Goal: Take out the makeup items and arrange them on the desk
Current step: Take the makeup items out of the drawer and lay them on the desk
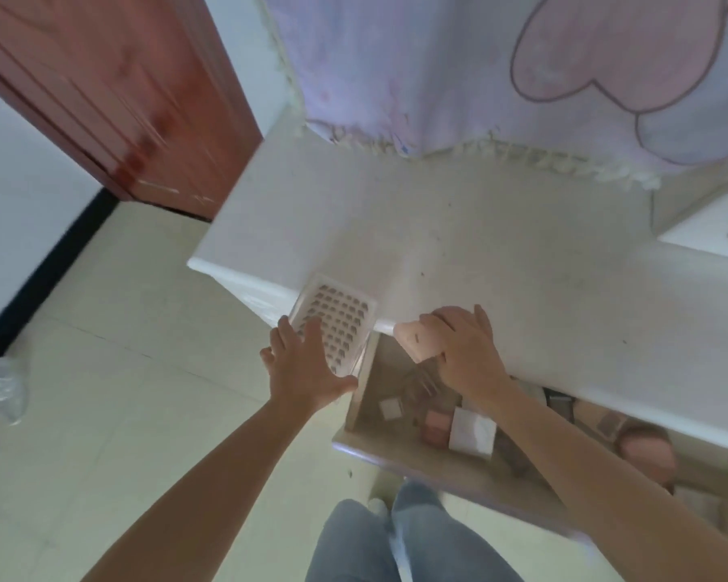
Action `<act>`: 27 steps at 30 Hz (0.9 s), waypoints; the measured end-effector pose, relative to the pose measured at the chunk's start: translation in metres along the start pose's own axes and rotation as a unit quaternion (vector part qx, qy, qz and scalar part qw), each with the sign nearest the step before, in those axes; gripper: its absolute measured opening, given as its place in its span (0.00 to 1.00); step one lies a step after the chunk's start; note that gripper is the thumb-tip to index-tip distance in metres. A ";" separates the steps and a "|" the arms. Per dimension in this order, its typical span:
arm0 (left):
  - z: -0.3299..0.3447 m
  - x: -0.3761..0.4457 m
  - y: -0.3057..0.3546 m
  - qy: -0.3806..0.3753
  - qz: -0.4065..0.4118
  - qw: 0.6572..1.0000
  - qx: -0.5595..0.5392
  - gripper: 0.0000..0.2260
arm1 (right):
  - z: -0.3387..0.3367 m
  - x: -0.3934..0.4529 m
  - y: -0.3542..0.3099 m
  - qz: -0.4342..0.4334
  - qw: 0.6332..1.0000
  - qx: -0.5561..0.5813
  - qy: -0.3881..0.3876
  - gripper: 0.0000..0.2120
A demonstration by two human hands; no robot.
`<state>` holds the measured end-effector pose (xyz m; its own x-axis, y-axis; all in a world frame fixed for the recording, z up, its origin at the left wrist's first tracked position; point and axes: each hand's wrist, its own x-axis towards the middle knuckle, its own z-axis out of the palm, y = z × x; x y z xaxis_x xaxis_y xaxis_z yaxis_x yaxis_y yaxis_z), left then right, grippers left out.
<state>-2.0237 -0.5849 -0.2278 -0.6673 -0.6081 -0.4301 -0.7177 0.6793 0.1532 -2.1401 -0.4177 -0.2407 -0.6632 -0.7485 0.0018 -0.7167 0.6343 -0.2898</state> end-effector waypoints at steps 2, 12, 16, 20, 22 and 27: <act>-0.012 0.015 -0.008 0.011 -0.032 0.999 0.001 0.43 | -0.003 0.027 -0.007 -0.019 0.998 0.003 -0.056 0.27; -0.060 0.104 -0.056 0.023 -0.074 0.997 0.014 0.43 | 0.024 0.150 -0.056 -0.111 0.984 -0.062 -0.123 0.24; -0.075 0.146 -0.078 0.030 -0.050 0.998 0.014 0.42 | 0.043 0.187 -0.078 -0.167 0.976 -0.085 -0.107 0.18; -0.079 0.180 -0.092 0.011 -0.016 1.000 0.002 0.41 | 0.055 0.215 -0.090 -0.207 0.963 -0.143 -0.098 0.12; -0.080 0.188 -0.096 0.000 0.004 1.000 -0.005 0.41 | 0.057 0.215 -0.091 -0.206 0.956 -0.182 -0.101 0.06; -0.081 0.192 -0.103 0.004 0.046 0.999 -0.011 0.40 | 0.062 0.210 -0.096 -0.175 0.961 -0.177 -0.121 0.14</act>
<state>-2.0940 -0.8052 -0.2538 -0.7327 -0.5465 -0.4056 -0.6569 0.7237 0.2116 -2.1971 -0.6472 -0.2723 -0.3296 -0.9239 -0.1944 -0.9435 0.3300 0.0311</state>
